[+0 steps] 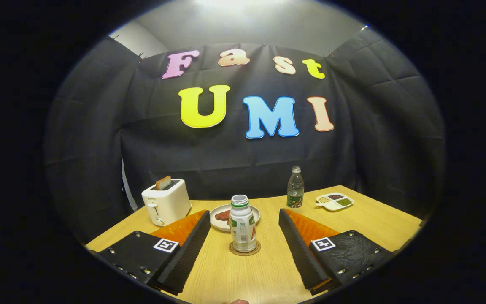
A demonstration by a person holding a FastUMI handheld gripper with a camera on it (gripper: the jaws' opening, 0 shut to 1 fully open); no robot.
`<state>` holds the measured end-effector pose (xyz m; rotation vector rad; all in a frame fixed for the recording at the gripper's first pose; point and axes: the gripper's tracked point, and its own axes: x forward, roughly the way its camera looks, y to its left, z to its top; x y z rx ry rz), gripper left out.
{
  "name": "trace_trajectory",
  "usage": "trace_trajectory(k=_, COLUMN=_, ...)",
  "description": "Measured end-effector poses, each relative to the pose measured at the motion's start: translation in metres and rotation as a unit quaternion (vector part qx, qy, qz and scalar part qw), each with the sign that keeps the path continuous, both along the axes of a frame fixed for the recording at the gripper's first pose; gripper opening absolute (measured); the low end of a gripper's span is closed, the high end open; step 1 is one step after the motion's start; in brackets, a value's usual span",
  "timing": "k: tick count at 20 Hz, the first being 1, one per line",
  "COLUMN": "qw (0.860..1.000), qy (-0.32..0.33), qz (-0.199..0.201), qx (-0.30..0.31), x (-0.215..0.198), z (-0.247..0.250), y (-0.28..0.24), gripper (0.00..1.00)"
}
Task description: Take the bottle from table, then pour the juice into the cup, finally place the bottle on the coaster
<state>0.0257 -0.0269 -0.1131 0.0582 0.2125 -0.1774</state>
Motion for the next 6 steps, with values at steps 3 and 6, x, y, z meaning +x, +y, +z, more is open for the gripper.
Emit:
trace_trajectory(k=3, qw=1.0, qy=-0.014, qz=0.005, qx=0.001, x=-0.019, z=0.015, y=-0.003, gripper=0.99)
trace_trajectory(k=6, qw=1.0, qy=-0.023, qz=0.012, qx=0.0, x=-0.035, z=0.031, y=-0.003, gripper=0.99)
